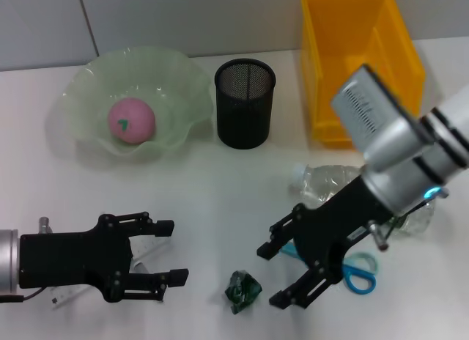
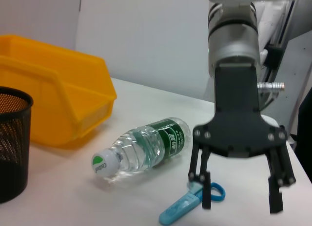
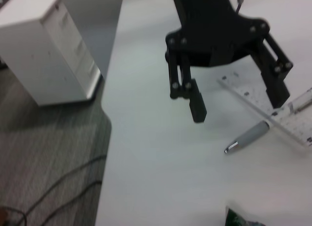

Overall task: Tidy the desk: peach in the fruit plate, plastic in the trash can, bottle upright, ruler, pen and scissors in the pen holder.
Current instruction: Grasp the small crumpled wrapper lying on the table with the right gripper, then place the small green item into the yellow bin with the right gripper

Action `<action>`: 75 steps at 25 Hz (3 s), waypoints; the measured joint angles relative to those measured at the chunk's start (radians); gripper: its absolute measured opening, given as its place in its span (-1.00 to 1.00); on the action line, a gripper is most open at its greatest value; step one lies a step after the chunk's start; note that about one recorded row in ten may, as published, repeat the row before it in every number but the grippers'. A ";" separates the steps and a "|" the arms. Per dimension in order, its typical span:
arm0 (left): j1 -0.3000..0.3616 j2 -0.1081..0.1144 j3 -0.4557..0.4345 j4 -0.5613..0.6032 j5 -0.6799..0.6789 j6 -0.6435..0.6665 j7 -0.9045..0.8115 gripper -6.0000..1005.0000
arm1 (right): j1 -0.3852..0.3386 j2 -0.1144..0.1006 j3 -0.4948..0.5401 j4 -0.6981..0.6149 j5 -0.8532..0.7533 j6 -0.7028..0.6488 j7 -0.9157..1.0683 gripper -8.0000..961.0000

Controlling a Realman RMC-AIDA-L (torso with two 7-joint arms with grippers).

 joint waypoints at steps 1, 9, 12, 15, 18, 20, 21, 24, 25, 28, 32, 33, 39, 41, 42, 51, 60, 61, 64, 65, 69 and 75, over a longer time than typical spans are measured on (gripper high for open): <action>0.000 0.000 0.000 0.000 0.000 0.000 0.000 0.62 | 0.008 0.003 -0.046 0.037 0.015 0.043 -0.024 0.59; 0.005 -0.005 0.002 -0.007 0.000 -0.014 0.013 0.62 | 0.029 0.005 -0.135 0.102 0.075 0.150 -0.080 0.59; 0.007 -0.006 -0.005 -0.007 -0.001 -0.017 0.022 0.62 | 0.029 0.007 -0.175 0.111 0.093 0.197 -0.091 0.59; 0.007 -0.006 -0.005 -0.007 -0.001 -0.019 0.027 0.62 | 0.029 0.007 -0.236 0.129 0.128 0.247 -0.100 0.59; 0.006 -0.007 -0.001 -0.007 -0.001 -0.019 0.027 0.62 | 0.030 0.007 -0.286 0.139 0.150 0.295 -0.110 0.59; 0.006 -0.007 0.002 -0.007 -0.001 -0.019 0.027 0.62 | 0.030 0.007 -0.298 0.142 0.161 0.303 -0.112 0.59; 0.006 -0.007 0.002 -0.007 -0.001 -0.019 0.027 0.62 | 0.032 0.007 -0.318 0.148 0.174 0.312 -0.113 0.59; 0.005 -0.007 0.003 -0.007 0.004 -0.021 0.035 0.62 | 0.035 0.007 -0.335 0.151 0.183 0.324 -0.113 0.59; 0.005 -0.007 0.003 -0.007 0.004 -0.021 0.035 0.62 | 0.035 0.007 -0.335 0.151 0.183 0.324 -0.113 0.59; 0.005 -0.008 0.003 -0.009 0.015 -0.028 0.037 0.62 | 0.037 0.007 -0.341 0.152 0.187 0.334 -0.113 0.59; 0.006 -0.009 0.001 -0.009 0.021 -0.043 0.038 0.62 | 0.037 0.007 -0.350 0.152 0.187 0.347 -0.114 0.59; 0.007 -0.009 0.000 -0.009 0.021 -0.048 0.038 0.62 | 0.037 0.007 -0.355 0.152 0.187 0.353 -0.115 0.59; 0.004 -0.011 0.001 -0.009 0.021 -0.049 0.038 0.62 | 0.037 0.008 -0.369 0.157 0.203 0.375 -0.116 0.43; 0.003 -0.011 0.000 -0.009 0.021 -0.049 0.038 0.62 | 0.037 0.008 -0.369 0.158 0.210 0.376 -0.123 0.37; 0.003 -0.011 0.000 -0.009 0.021 -0.049 0.038 0.62 | 0.037 0.008 -0.369 0.158 0.210 0.376 -0.123 0.28; -0.002 -0.011 -0.006 -0.009 0.019 -0.051 0.038 0.62 | 0.035 0.003 -0.329 0.152 0.211 0.362 -0.118 -0.18; -0.005 -0.012 -0.008 -0.009 0.014 -0.074 0.038 0.62 | -0.016 -0.007 -0.139 0.085 0.204 0.352 -0.102 -0.34; -0.007 -0.012 -0.014 -0.009 0.014 -0.076 0.036 0.62 | -0.037 -0.011 -0.081 0.051 0.203 0.348 -0.095 -0.36; -0.008 -0.014 -0.017 -0.009 0.013 -0.076 0.035 0.62 | -0.058 -0.015 -0.015 0.013 0.203 0.340 -0.089 -0.41; -0.008 -0.016 -0.018 -0.009 0.013 -0.076 0.034 0.62 | -0.069 -0.015 0.028 -0.007 0.204 0.330 -0.088 -0.41; -0.010 -0.026 -0.018 -0.009 0.013 -0.076 0.036 0.62 | -0.094 -0.009 0.202 -0.061 0.222 0.300 -0.097 -0.43; -0.016 -0.040 -0.018 -0.011 0.013 -0.078 0.037 0.62 | -0.144 -0.006 0.347 -0.071 0.404 0.336 -0.160 -0.44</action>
